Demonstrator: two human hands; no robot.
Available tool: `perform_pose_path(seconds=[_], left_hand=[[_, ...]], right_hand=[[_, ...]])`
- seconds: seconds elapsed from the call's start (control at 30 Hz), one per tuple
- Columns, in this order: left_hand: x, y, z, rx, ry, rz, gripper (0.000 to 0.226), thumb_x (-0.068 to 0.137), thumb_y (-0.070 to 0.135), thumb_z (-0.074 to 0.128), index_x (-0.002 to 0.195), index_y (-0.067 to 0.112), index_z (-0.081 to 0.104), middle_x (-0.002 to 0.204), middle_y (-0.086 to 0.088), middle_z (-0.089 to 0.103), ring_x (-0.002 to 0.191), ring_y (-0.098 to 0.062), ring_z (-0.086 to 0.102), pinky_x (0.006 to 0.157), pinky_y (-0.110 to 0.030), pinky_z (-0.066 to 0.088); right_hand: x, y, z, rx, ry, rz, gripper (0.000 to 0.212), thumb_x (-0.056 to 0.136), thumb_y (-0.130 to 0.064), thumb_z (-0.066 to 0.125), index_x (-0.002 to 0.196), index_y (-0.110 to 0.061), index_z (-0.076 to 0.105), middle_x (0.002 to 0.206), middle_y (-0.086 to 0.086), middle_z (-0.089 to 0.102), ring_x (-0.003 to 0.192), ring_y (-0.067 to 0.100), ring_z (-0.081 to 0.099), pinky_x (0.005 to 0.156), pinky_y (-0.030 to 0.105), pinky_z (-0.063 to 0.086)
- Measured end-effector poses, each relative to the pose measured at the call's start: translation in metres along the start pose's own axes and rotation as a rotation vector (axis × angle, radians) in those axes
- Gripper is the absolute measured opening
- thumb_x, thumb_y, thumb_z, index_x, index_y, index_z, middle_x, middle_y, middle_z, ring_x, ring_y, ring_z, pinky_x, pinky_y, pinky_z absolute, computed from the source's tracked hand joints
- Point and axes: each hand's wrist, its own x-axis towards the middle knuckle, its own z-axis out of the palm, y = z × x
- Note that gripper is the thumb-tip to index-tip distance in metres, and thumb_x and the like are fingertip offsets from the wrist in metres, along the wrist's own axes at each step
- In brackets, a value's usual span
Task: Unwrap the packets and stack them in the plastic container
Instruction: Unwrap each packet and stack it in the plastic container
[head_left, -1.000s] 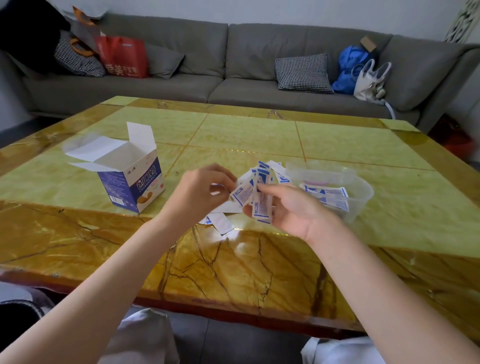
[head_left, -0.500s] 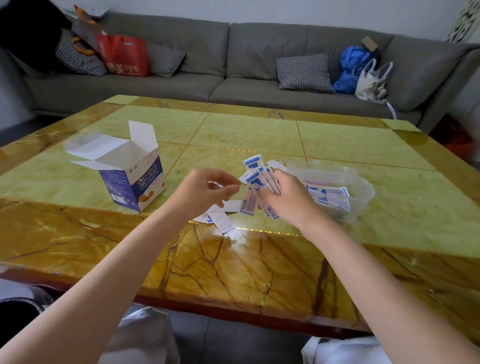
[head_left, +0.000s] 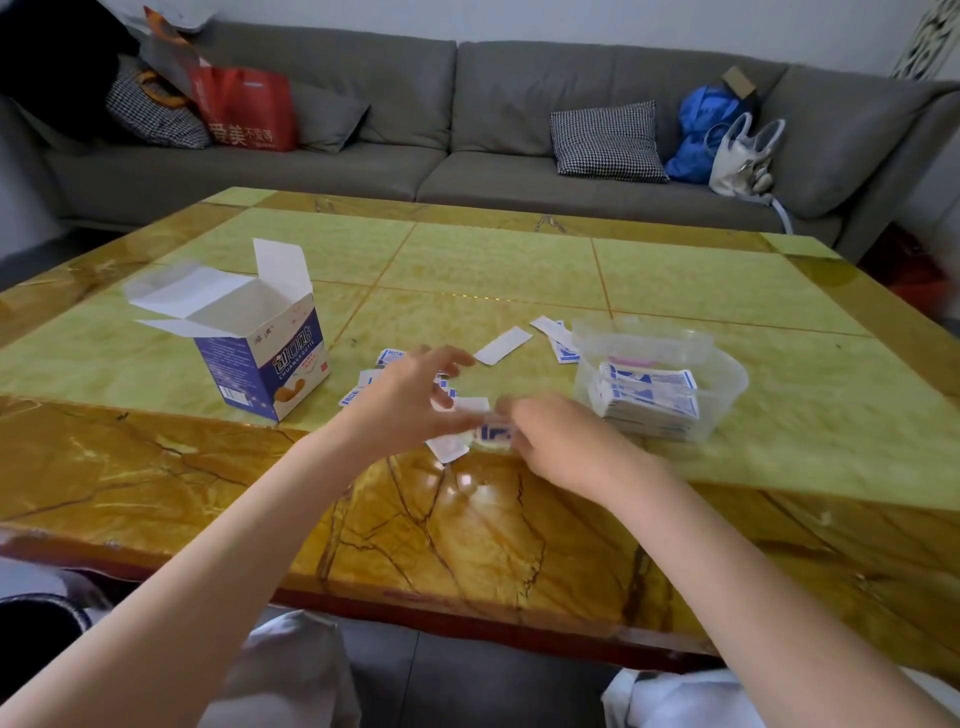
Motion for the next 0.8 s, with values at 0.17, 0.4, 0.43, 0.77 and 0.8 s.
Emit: perform_pose_path(seconds=[0.17,0.4,0.43,0.77,0.8], left_hand=[[0.001,0.002,0.025,0.427,-0.157,0.090,0.028,0.084,0.032,0.062,0.107,0.017,0.062,0.103,-0.003,0.060,0.096,-0.021,0.056,0.078,-0.030,0.042],[0.002,-0.005,0.019,0.430,-0.160,0.013,0.033,0.082,0.033,0.065,0.111,0.018,0.061,0.101,-0.001,0.052,0.087,-0.017,0.052,0.075,-0.027,0.044],[0.002,-0.007,0.017,0.418,-0.146,-0.008,0.035,0.081,0.034,0.066,0.112,0.019,0.061,0.099,0.000,0.048,0.087,-0.016,0.052,0.076,-0.028,0.044],[0.000,0.004,0.021,0.246,-0.058,0.028,0.019,0.084,0.019,0.064,0.102,0.014,0.067,0.094,-0.006,0.069,0.088,-0.020,0.063,0.075,-0.028,0.049],[0.001,0.003,0.021,0.238,-0.041,0.027,0.019,0.085,0.018,0.063,0.102,0.013,0.067,0.095,-0.006,0.069,0.087,-0.020,0.064,0.076,-0.029,0.050]], right_hand=[[-0.001,0.004,0.004,0.025,-0.049,-0.033,0.015,0.093,-0.016,0.049,0.106,-0.011,0.054,0.104,0.003,0.054,0.100,0.021,0.053,0.078,0.029,0.042],[-0.014,0.021,-0.003,-0.143,-0.001,0.022,0.019,0.096,-0.027,0.043,0.103,-0.016,0.057,0.097,0.000,0.056,0.096,0.019,0.051,0.067,0.031,0.042],[-0.014,0.022,-0.003,-0.132,-0.010,0.032,0.020,0.097,-0.026,0.041,0.102,-0.016,0.058,0.096,0.000,0.056,0.093,0.020,0.055,0.065,0.031,0.042],[-0.018,0.019,-0.001,0.055,-0.007,0.018,0.023,0.095,-0.013,0.043,0.114,-0.018,0.055,0.108,0.005,0.062,0.094,0.023,0.060,0.076,0.037,0.052],[-0.018,0.019,-0.001,0.038,-0.001,0.008,0.027,0.095,-0.010,0.042,0.117,-0.019,0.054,0.108,0.005,0.063,0.093,0.024,0.061,0.074,0.037,0.052]])
